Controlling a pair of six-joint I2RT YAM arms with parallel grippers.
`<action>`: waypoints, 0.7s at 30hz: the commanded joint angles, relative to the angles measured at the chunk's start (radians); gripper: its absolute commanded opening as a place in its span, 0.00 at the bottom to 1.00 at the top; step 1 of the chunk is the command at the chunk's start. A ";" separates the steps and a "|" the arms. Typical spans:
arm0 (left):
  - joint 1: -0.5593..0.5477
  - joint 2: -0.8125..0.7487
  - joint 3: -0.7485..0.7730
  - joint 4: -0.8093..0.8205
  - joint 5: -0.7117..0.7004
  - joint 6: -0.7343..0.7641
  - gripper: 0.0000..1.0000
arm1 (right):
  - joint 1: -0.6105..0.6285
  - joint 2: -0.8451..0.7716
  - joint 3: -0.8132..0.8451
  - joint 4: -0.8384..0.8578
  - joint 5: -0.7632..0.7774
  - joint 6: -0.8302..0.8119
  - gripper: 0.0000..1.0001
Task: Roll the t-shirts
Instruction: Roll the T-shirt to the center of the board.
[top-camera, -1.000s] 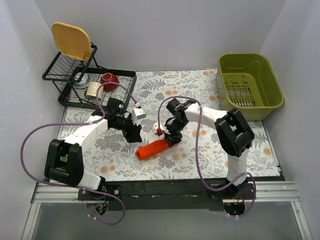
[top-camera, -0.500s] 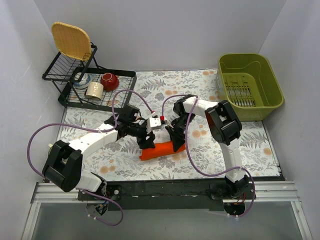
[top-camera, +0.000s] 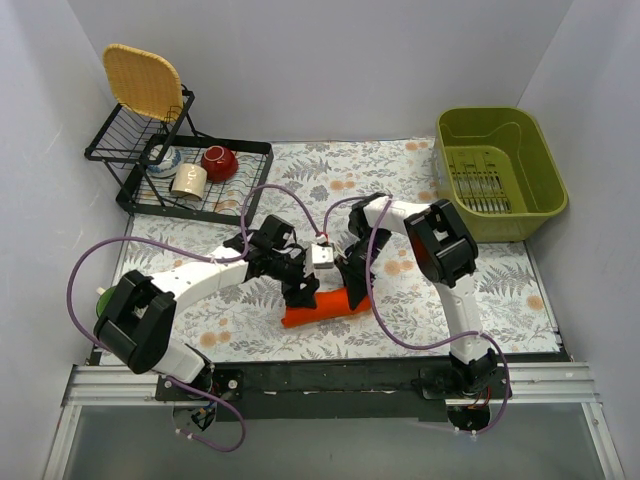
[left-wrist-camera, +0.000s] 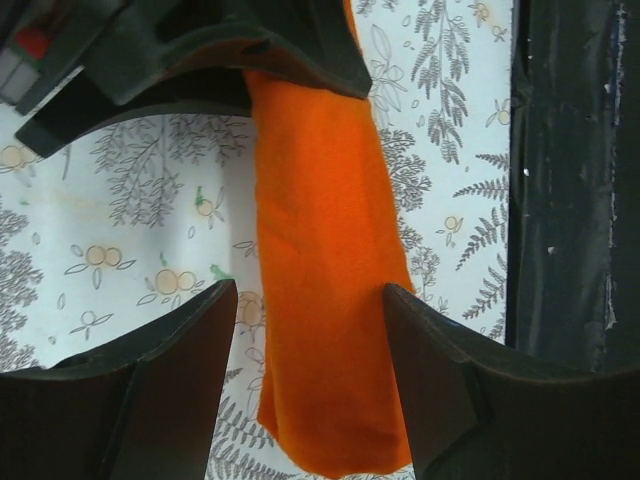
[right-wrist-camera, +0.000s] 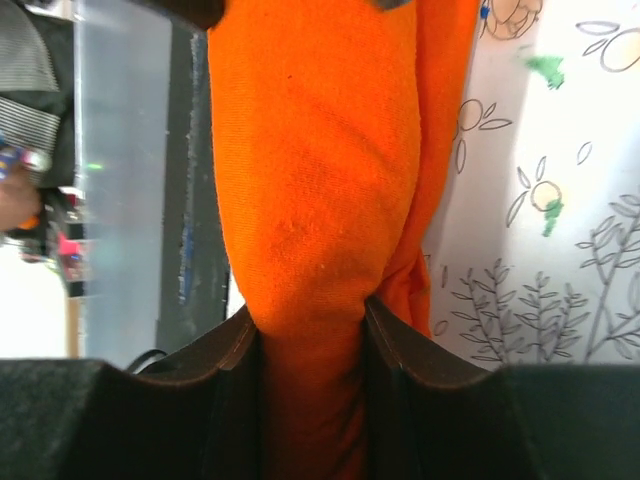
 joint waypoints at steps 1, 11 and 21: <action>-0.052 -0.032 -0.012 -0.034 0.002 0.042 0.60 | -0.010 0.079 -0.016 0.034 0.071 0.028 0.38; -0.112 -0.016 -0.083 -0.014 -0.064 0.042 0.59 | -0.033 0.163 0.030 0.032 0.039 0.077 0.38; -0.104 0.018 -0.230 0.083 -0.096 0.015 0.38 | -0.091 0.099 0.095 0.038 0.022 0.095 0.40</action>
